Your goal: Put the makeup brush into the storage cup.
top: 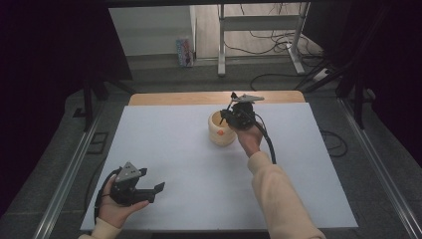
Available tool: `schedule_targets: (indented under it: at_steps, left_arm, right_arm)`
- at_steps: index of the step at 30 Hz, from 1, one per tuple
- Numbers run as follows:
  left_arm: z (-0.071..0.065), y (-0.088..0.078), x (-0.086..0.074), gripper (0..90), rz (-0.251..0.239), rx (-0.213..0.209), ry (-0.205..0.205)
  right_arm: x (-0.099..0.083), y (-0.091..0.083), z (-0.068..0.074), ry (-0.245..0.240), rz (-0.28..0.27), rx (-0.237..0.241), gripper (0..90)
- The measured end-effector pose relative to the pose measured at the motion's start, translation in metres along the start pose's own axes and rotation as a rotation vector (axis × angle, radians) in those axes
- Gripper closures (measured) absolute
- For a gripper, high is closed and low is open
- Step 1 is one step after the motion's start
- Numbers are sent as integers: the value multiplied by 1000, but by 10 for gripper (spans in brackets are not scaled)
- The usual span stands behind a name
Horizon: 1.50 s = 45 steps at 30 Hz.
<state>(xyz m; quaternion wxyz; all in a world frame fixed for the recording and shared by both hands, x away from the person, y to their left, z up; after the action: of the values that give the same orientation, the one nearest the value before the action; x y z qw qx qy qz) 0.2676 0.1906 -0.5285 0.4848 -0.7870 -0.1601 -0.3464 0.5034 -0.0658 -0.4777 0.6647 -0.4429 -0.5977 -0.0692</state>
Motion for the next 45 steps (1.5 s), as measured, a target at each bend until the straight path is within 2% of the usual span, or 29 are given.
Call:
schedule_targets:
  at_steps: [16, 17, 19, 20, 24, 29, 36, 45]
  left_arm:
    - [1, 0, 0, 180, 3, 0, 0]
    - [1, 0, 0, 180, 3, 1, -1]
    - [1, 0, 0, 180, 3, 1, -2]
    - [1, 0, 0, 180, 2, 1, -2]
    - [1, 0, 0, 181, 2, 1, -1]
    - [1, 0, 0, 180, 2, 2, 0]
    - [1, -1, 2, 180, -4, 0, -4]
    - [3, -2, 2, 179, -8, 9, 0]
  right_arm:
    - [-3, 4, 0, -14, 15, 5, 838]
    - [-3, 4, -1, -24, 18, -7, 808]
    - [-3, 4, -2, -37, 25, -42, 574]
    - [-3, 3, -3, -35, 26, -56, 495]
    - [-4, 1, -2, -15, 44, -52, 336]
    - [-3, -5, -2, -15, 19, -53, 248]
    - [-2, -18, 1, -34, 7, -26, 215]
    - [2, -47, 7, -70, -18, 18, 189]
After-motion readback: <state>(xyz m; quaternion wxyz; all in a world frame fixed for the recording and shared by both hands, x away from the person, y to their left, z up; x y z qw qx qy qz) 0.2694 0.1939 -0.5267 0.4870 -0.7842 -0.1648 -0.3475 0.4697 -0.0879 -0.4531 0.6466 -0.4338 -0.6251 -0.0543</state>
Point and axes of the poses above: each handheld gripper's, and its own axes: y roughly forward along the jaws, x roughly out of its top, z roughly to its left, the point moved 7 cm from there along y, roughly forward along the jaws, and after that the axes turned 15 degrees about -y, right-handed, at the moved point
